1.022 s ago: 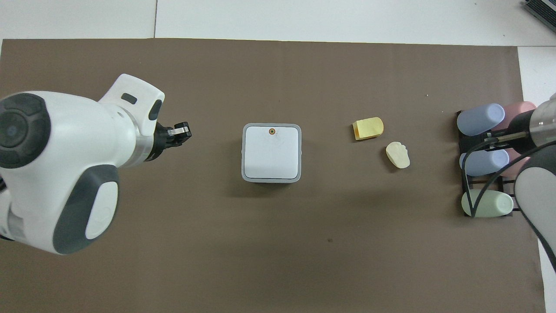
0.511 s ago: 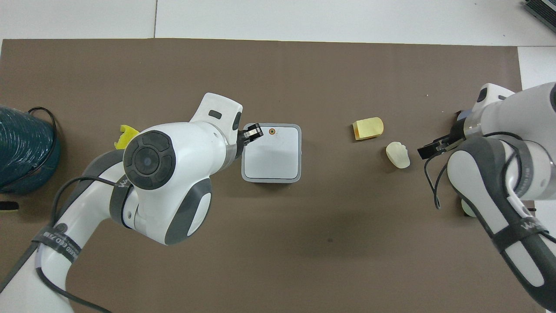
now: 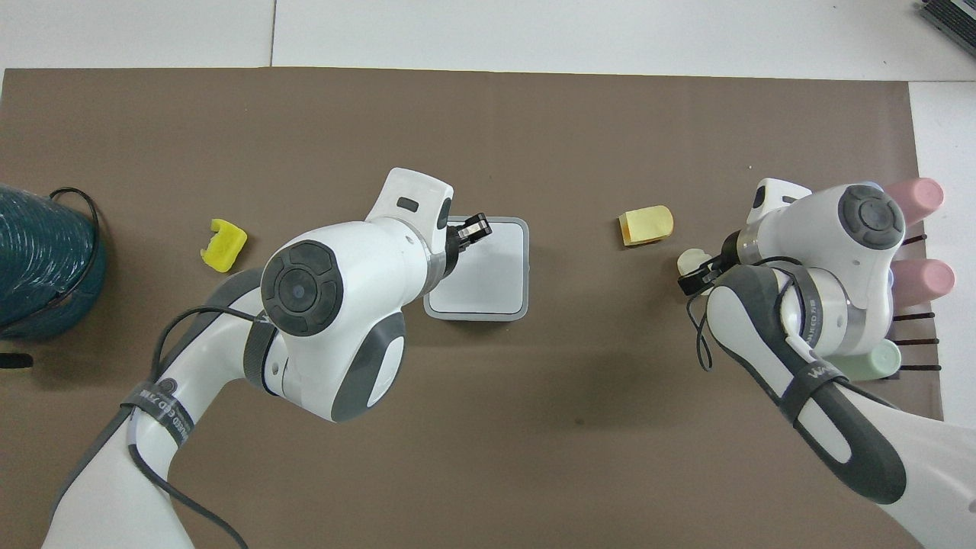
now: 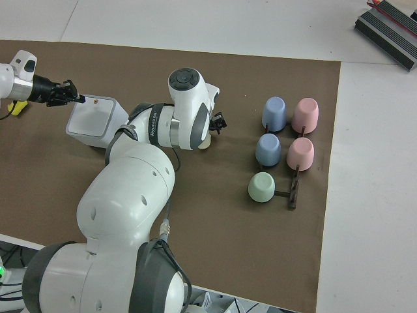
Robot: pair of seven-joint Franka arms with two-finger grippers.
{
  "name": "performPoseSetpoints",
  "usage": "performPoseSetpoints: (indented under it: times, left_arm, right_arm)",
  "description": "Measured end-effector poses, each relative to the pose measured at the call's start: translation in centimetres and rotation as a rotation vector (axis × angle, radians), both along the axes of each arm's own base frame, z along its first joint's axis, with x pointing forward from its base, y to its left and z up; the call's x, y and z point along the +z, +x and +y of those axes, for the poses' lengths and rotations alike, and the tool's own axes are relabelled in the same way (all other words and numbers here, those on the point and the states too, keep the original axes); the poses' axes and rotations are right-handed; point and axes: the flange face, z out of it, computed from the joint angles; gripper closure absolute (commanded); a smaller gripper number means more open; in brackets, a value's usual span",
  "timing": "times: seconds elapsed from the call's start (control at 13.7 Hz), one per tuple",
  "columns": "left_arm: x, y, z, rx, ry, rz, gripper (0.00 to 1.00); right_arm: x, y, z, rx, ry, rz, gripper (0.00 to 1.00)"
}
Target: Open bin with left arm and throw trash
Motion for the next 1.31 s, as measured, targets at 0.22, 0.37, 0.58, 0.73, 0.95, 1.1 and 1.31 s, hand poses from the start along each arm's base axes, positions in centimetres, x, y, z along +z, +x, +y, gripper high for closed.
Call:
performPoseSetpoints:
  times: [0.22, 0.37, 0.58, 0.73, 0.95, 1.1, 1.31]
  left_arm:
    - [-0.8, 1.1, 0.1, 0.016, -0.007, -0.014, 1.00]
    - [-1.2, 1.6, 0.4, 0.025, -0.006, -0.015, 1.00]
    - [-2.5, 2.0, 0.4, 0.030, 0.003, -0.001, 1.00]
    - [-3.2, 2.2, 0.3, 0.031, 0.006, 0.004, 1.00]
    - [-3.3, 2.1, 0.3, 0.030, 0.007, 0.005, 1.00]
    - [-3.3, 2.2, 0.3, 0.030, 0.007, 0.005, 1.00]
    - [-1.9, 2.9, 0.4, 0.026, 0.023, 0.053, 1.00]
  right_arm:
    - [-0.8, -0.5, 0.6, 0.009, 0.000, -0.011, 1.00]
    - [-1.1, -0.7, 0.6, -0.006, 0.003, -0.009, 1.00]
    - [-0.6, -0.6, 0.6, -0.056, 0.007, -0.009, 1.00]
    - [0.6, -0.4, 0.7, -0.072, 0.010, 0.010, 1.00]
    - [4.7, 0.5, 0.9, -0.106, 0.016, 0.042, 1.00]
    - [8.7, 0.7, 1.1, -0.156, 0.020, 0.071, 1.00]
    - [14.2, 0.0, 1.7, -0.227, 0.045, 0.106, 1.00]
